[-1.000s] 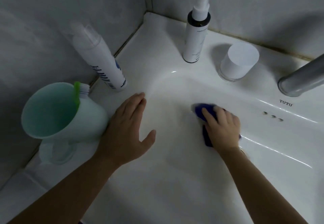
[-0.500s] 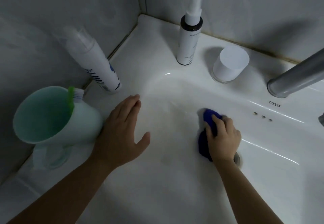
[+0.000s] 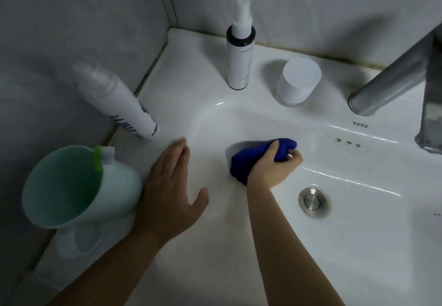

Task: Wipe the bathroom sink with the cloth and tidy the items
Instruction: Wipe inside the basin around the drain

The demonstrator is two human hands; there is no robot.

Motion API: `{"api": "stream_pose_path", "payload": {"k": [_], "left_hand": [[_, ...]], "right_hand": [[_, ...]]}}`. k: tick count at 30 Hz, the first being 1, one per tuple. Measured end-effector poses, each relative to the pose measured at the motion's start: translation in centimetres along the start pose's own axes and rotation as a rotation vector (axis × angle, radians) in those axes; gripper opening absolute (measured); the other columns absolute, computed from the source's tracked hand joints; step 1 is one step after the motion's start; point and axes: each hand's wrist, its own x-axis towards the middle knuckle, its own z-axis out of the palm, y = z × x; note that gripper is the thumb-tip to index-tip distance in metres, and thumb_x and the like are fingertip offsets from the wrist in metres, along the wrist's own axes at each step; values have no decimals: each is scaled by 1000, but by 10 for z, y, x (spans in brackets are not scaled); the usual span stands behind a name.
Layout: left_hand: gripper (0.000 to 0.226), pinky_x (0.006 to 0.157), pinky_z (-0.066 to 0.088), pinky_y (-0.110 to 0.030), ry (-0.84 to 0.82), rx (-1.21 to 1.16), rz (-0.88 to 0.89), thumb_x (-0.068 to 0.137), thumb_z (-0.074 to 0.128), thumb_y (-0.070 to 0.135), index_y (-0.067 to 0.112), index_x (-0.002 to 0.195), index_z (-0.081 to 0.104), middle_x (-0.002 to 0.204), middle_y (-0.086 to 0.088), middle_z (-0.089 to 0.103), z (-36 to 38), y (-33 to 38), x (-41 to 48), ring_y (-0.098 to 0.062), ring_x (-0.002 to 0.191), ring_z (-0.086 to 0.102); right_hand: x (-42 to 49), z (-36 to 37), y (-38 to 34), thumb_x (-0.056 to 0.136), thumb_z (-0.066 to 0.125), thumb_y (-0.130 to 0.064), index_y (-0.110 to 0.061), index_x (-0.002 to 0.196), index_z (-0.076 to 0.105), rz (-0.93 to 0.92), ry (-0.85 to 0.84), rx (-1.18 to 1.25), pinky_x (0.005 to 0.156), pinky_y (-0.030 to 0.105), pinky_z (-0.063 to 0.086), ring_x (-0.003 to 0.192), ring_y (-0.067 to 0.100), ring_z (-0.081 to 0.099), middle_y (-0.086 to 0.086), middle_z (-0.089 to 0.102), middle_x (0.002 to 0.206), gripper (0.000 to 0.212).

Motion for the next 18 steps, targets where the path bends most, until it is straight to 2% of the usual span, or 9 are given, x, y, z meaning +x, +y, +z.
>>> {"api": "stream_pose_path", "payload": {"k": [1,2,4,6,8,10,12,15,18], "left_hand": [[74,107,29,-38,-2,-3,1,79,42,43,-6,134,39,143,-20,37,0,0,-1,-28,132,31],[74,106,29,-39,-4,-4,0,79,42,43,-6,134,39,143,-20,38,0,0,-1,-28,132,31],[74,105,30,-39,-5,-5,-7,79,41,44,-4,136,37,143,-20,37,0,0,-1,-28,133,32],[74,105,31,-39,-6,-14,-6,80,40,44,-4,136,38,143,-19,38,0,0,-1,-29,133,33],[73,104,31,-41,5,-22,4,80,41,44,-5,134,40,142,-20,40,1,0,0,-31,131,35],[73,105,31,-40,3,-48,3,80,41,44,-6,133,41,141,-20,40,-1,0,0,-31,131,35],[72,108,29,-37,21,-72,7,79,42,42,-7,131,43,140,-21,41,-1,-2,1,-30,130,34],[71,107,27,-38,43,-91,18,78,43,40,-11,128,44,138,-24,42,0,-1,0,-33,129,34],[72,107,25,-42,31,10,64,78,43,42,-11,127,45,138,-26,41,0,2,0,-37,130,33]], "right_hand": [[-1,5,-2,91,53,-25,-13,117,42,31,39,19,73,9,38,96,17,53,0,52,112,32],[-8,15,-6,91,52,-26,-13,119,42,30,31,32,78,12,39,99,17,53,0,52,114,33],[-31,41,-15,90,54,-25,-15,117,43,-41,-111,40,91,19,41,101,13,52,-2,51,114,31],[-48,57,-20,88,57,-22,-17,111,45,-153,-292,12,85,2,35,95,2,46,-7,46,108,27],[-42,54,-21,86,59,-19,-16,109,45,-223,-355,-33,83,1,33,94,3,45,-4,45,107,26],[-16,28,-17,85,61,-17,-15,107,46,-251,-262,-38,95,23,39,100,15,49,5,50,110,27],[24,-17,-11,85,60,-23,-19,106,44,-223,-50,-59,96,39,41,100,23,53,10,53,110,27],[79,-87,-19,87,55,-30,-15,115,42,-155,182,-79,95,41,43,100,23,55,7,54,112,34],[77,-86,-30,89,53,-26,-14,122,41,-172,157,-84,99,32,40,108,22,51,4,50,117,37]]}}
